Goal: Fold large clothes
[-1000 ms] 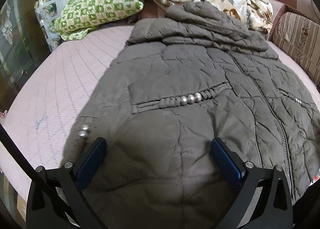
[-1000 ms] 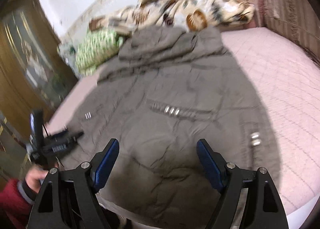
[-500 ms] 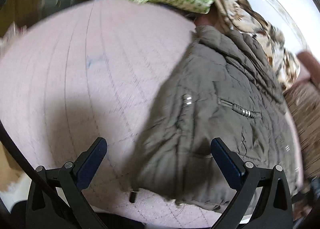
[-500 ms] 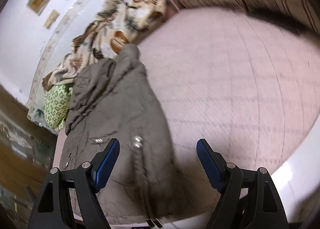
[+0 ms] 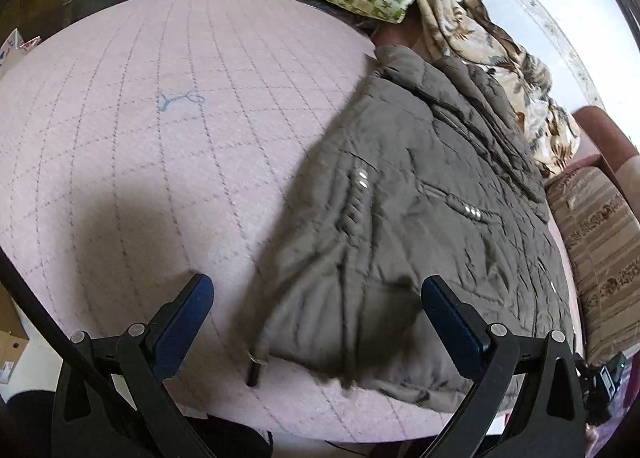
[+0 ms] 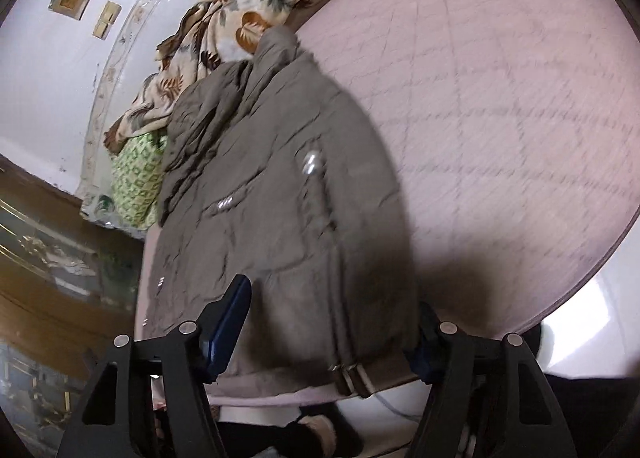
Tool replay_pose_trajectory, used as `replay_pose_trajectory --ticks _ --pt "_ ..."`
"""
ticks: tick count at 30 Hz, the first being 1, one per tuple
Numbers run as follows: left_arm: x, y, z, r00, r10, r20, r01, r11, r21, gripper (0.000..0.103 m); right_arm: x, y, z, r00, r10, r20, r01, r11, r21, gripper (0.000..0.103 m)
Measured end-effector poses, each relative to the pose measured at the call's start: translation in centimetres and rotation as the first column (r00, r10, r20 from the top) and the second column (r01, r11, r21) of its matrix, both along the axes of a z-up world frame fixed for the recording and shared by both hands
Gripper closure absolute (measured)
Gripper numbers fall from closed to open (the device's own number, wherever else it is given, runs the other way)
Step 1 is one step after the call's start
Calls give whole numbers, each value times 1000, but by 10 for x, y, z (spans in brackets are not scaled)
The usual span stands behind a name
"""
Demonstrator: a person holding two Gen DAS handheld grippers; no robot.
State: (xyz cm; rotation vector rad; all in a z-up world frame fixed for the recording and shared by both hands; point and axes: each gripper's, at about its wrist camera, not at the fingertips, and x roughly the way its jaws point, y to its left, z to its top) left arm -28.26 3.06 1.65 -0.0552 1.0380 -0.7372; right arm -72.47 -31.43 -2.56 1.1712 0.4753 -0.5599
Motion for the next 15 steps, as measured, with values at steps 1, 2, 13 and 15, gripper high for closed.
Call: replay_pose_trajectory --ticks 1,2,13,15 --pt "-3 -1 0 1000 -8 1 8 1000 -1 0 2 3 -2 1000 6 15 -6 1000 13 31" --pt "-9 -3 -1 1000 -22 5 22 1000 -4 0 4 5 -3 1000 10 30 -11 1000 22 32" --pt "-23 -16 -1 998 -5 63 7 999 -41 3 18 16 -9 998 -18 56 18 1000 2 61" --pt "-25 -19 -1 996 -5 84 8 1000 -29 4 21 17 -8 999 -18 45 19 1000 -9 61"
